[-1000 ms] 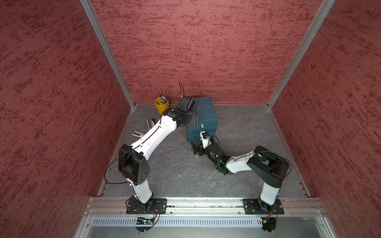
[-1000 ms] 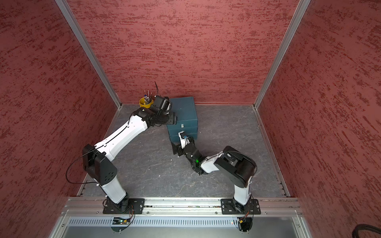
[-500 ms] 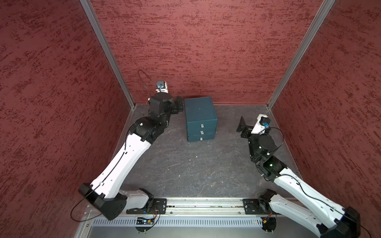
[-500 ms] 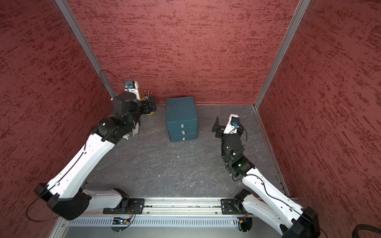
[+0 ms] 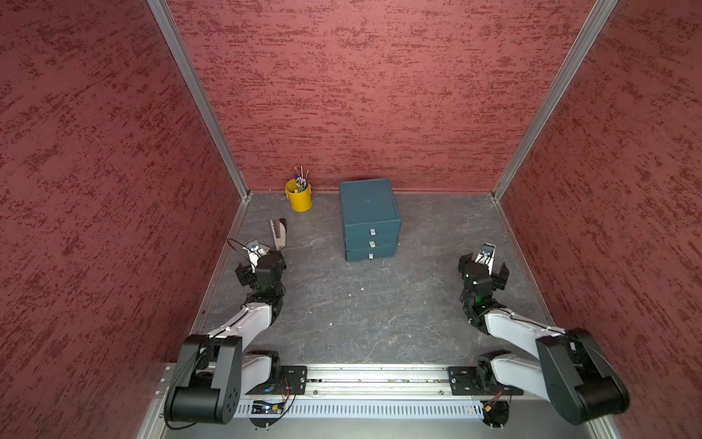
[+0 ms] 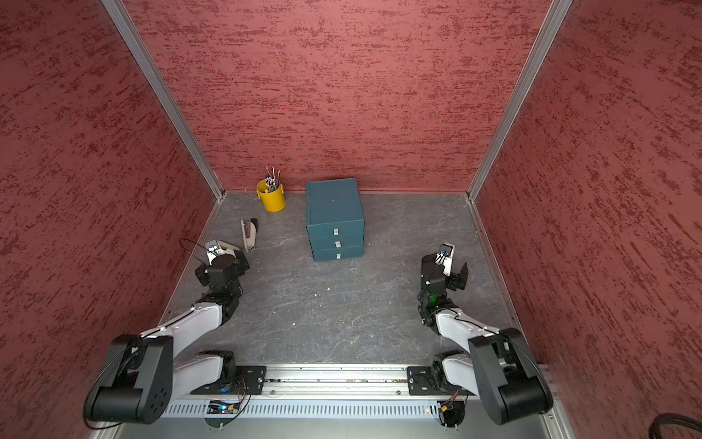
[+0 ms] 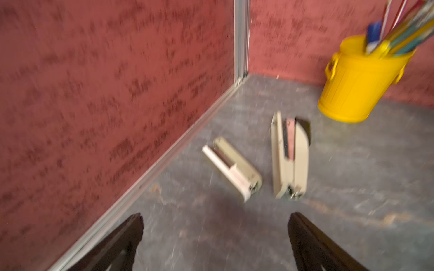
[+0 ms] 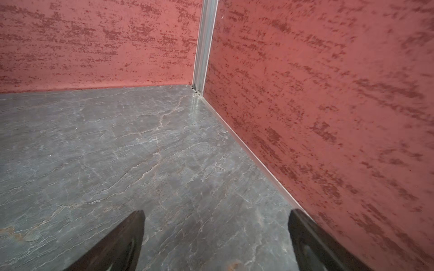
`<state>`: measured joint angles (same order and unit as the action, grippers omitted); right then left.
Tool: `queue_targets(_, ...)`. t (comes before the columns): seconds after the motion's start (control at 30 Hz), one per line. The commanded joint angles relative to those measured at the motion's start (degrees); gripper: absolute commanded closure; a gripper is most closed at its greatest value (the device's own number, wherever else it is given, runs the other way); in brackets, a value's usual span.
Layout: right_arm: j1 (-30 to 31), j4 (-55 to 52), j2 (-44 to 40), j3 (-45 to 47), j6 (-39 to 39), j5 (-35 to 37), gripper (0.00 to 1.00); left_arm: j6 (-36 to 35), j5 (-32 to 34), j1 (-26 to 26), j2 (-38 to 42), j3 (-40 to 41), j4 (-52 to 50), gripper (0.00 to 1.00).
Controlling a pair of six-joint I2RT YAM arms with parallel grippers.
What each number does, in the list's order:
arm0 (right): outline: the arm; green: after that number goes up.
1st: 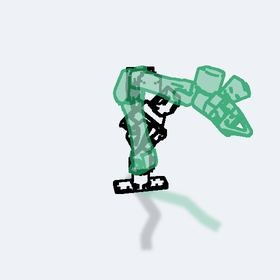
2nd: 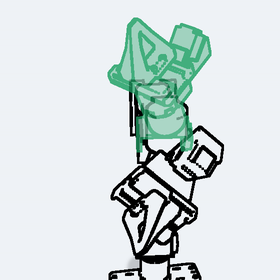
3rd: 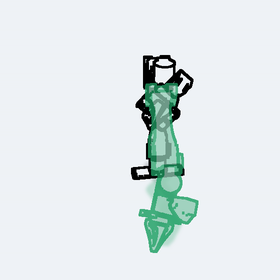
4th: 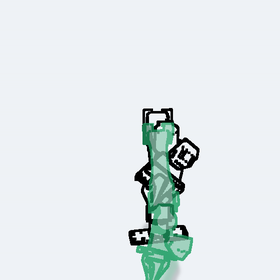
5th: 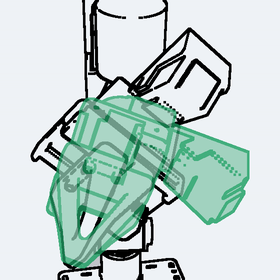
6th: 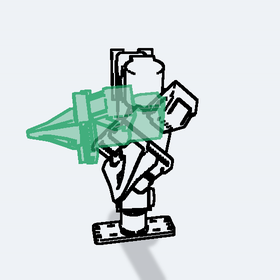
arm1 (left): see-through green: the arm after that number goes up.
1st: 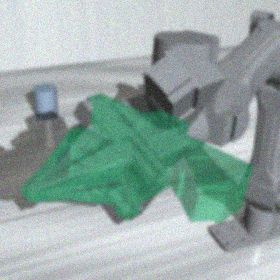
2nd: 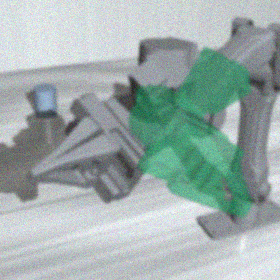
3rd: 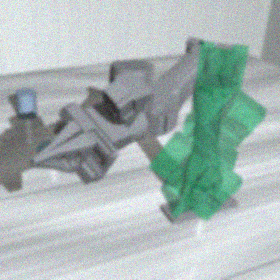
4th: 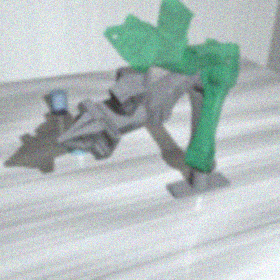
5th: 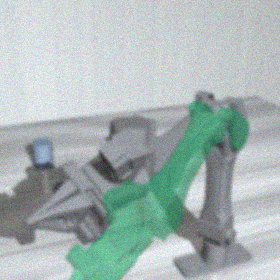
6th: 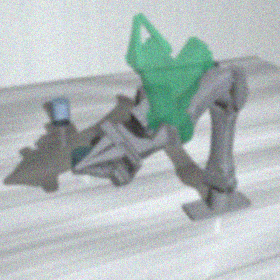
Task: Place the plugs into the drawer by color
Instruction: Reset both arms
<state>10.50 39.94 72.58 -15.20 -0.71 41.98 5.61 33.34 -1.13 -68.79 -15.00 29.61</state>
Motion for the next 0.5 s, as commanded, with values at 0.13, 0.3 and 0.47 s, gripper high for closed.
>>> queue_targets(0.13,-7.0,15.2,11.8,-3.6,0.7,-31.8,0.01,0.0,-18.4,2.6,-9.5,1.5,27.3,0.0)
queue_targets(0.3,-11.4,20.7,16.9,-3.3,-1.2,-41.0,0.02,-8.0,-26.0,-0.6,-20.6,-2.4,33.4,0.0)
queue_targets(0.47,-11.5,20.4,16.3,-2.8,-1.0,-41.1,0.01,-3.7,-32.5,4.2,-19.7,-2.8,30.5,0.0)
